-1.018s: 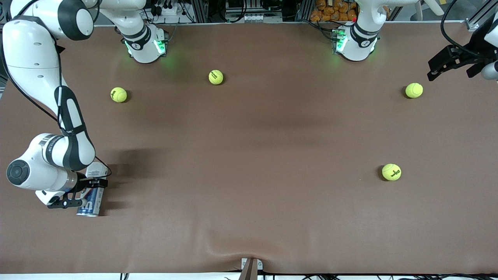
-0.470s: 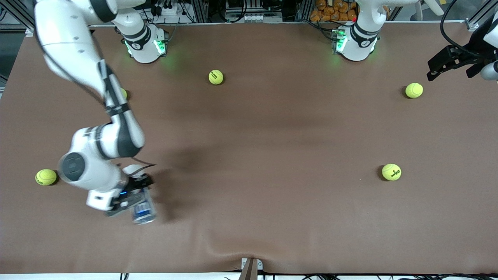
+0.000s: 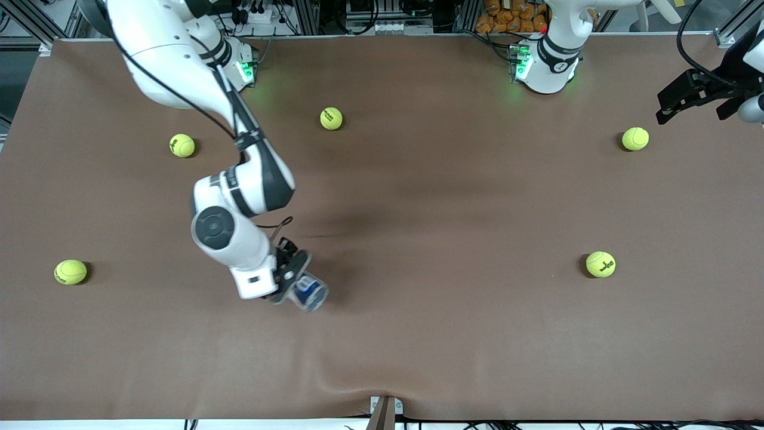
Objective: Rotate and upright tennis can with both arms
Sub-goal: 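Carry the can with the right gripper toward the table's middle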
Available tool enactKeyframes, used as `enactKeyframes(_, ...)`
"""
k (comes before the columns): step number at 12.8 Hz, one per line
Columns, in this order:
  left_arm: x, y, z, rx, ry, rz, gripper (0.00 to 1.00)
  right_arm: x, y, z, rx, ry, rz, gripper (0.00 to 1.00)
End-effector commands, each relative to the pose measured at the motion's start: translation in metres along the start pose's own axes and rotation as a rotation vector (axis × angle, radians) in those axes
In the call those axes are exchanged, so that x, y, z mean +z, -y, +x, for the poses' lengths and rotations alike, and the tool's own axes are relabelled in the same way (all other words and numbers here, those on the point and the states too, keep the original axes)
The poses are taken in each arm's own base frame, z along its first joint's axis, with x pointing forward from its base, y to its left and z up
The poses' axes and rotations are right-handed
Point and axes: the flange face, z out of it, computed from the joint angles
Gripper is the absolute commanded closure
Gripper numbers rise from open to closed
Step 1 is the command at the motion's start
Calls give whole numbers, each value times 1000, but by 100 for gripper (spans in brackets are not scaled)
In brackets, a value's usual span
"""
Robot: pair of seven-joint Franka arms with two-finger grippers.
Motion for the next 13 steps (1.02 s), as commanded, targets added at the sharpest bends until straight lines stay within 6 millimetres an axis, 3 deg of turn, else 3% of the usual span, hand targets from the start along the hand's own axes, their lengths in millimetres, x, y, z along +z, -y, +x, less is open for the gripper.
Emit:
enactKeyframes(1, -3, 2, -1, 13, 2, -12, 0, 13, 46, 40, -212, 8, -20, 33)
enactKeyframes(4, -4, 1, -1, 15, 2, -14, 0, 36, 118, 94, -416, 20, -83, 33)
enactKeyframes(5, -4, 1, -1, 16, 2, -12, 0, 46, 135, 103, -463, 39, -96, 33)
enactKeyframes(10, -5, 1, -3, 21, -2, -13, 0, 97, 173, 116, -480, 58, -99, 31)
enactKeyframes(11, -5, 1, -3, 21, -1, -14, 0, 98, 173, 116, -484, 60, -103, 0)
enactKeyframes(13, -6, 1, -4, 21, -3, -14, 0, 93, 160, 113, -510, 57, -142, 0)
